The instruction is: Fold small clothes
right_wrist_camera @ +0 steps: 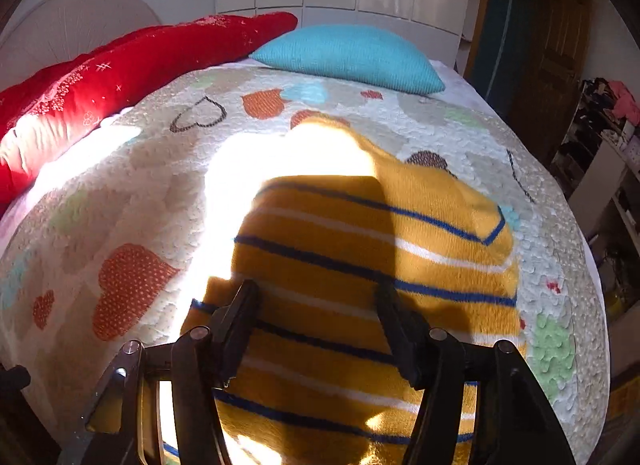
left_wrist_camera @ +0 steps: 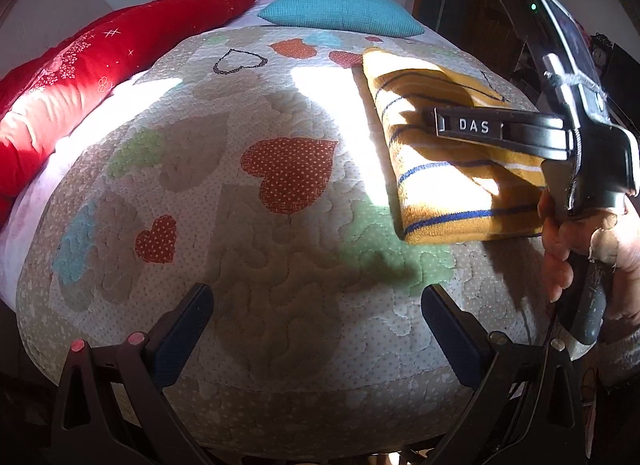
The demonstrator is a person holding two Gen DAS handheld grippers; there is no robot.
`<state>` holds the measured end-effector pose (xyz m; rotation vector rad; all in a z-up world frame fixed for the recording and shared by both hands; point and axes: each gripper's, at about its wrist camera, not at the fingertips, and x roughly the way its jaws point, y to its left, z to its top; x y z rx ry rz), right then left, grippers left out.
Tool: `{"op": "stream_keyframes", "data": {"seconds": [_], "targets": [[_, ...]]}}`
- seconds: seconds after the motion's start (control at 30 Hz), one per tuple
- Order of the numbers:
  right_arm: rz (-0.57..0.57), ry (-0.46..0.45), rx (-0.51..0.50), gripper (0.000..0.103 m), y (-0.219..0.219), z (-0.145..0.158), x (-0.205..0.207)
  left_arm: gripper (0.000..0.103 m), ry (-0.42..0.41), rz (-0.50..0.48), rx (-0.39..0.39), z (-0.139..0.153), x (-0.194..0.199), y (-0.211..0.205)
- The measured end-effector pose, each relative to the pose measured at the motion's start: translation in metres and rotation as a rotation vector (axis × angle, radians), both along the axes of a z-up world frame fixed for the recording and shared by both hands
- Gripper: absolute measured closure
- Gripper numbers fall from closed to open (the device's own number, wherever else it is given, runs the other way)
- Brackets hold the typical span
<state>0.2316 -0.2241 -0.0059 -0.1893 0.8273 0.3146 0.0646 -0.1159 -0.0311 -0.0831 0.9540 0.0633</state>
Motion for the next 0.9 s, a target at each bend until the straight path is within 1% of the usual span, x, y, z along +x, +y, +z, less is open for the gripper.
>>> {"op": "stream_keyframes", "data": {"seconds": [0.07,0.13,0.17,0.2,0.27,0.3,0.33,0.37,0.4,0.43,0.47,0.53,0.6,0.63,0.67,0.73,0.77,0.83,0.9], "targets": [[0.012,-0.032,0.050,0.037,0.004,0.017,0.001,0.000,0.000,0.006,-0.003,-0.001,0.002,0.002],[0.001,-0.039,0.058,0.037,0.010,0.020,0.013,0.000,0.009,0.003,-0.023,-0.003,0.003,0.003],[-0.001,-0.011,0.061,0.037,0.014,0.014,0.024,0.000,0.013,0.002,-0.027,-0.003,0.003,0.003],[0.000,0.038,0.058,0.037,0.017,0.003,0.037,0.000,0.015,-0.001,-0.027,-0.004,0.003,0.003],[0.008,0.157,0.000,0.030,0.027,-0.029,0.063,0.000,0.015,-0.002,-0.020,-0.003,0.003,0.004],[0.016,0.151,-0.017,0.029,0.031,-0.030,0.065,0.000,0.012,-0.001,-0.017,-0.002,0.002,0.006],[0.020,0.131,-0.025,0.029,0.035,-0.023,0.064,0.000,0.006,0.000,-0.012,-0.001,0.001,0.007],[0.031,0.122,-0.008,0.029,0.037,-0.014,0.064,0.000,-0.001,0.005,-0.005,0.000,0.001,0.009],[0.041,0.111,0.036,0.029,0.035,-0.004,0.064,0.000,-0.005,0.014,0.005,0.000,0.001,0.011],[0.039,0.102,0.077,0.029,0.033,0.003,0.066,0.000,-0.005,0.021,0.010,-0.001,0.001,0.013],[0.018,0.096,0.096,0.029,0.031,0.007,0.072,0.000,-0.002,0.025,0.007,-0.002,0.002,0.014],[-0.038,0.123,0.108,0.029,0.024,-0.001,0.088,0.000,0.011,0.031,-0.008,-0.005,0.003,0.017],[-0.069,0.170,0.084,0.028,0.022,-0.023,0.107,0.000,0.019,0.031,-0.012,-0.006,0.002,0.018],[-0.057,0.160,0.056,0.022,0.025,-0.030,0.110,0.000,0.019,0.031,-0.009,-0.006,0.001,0.018],[-0.024,0.141,0.016,0.019,0.031,-0.033,0.109,0.000,0.019,0.031,-0.004,-0.005,0.001,0.018],[0.019,0.106,-0.078,0.019,0.043,-0.028,0.099,0.000,0.017,0.029,0.001,-0.005,0.000,0.019],[0.039,0.074,-0.076,0.019,0.042,-0.019,0.090,0.000,0.015,0.030,0.003,-0.004,0.000,0.020],[0.057,0.007,0.001,0.019,0.028,0.000,0.069,0.000,0.013,0.033,0.005,-0.004,0.000,0.021],[0.017,-0.013,0.067,0.019,0.003,0.010,0.054,0.000,0.017,0.032,0.009,-0.005,0.001,0.020]]}}
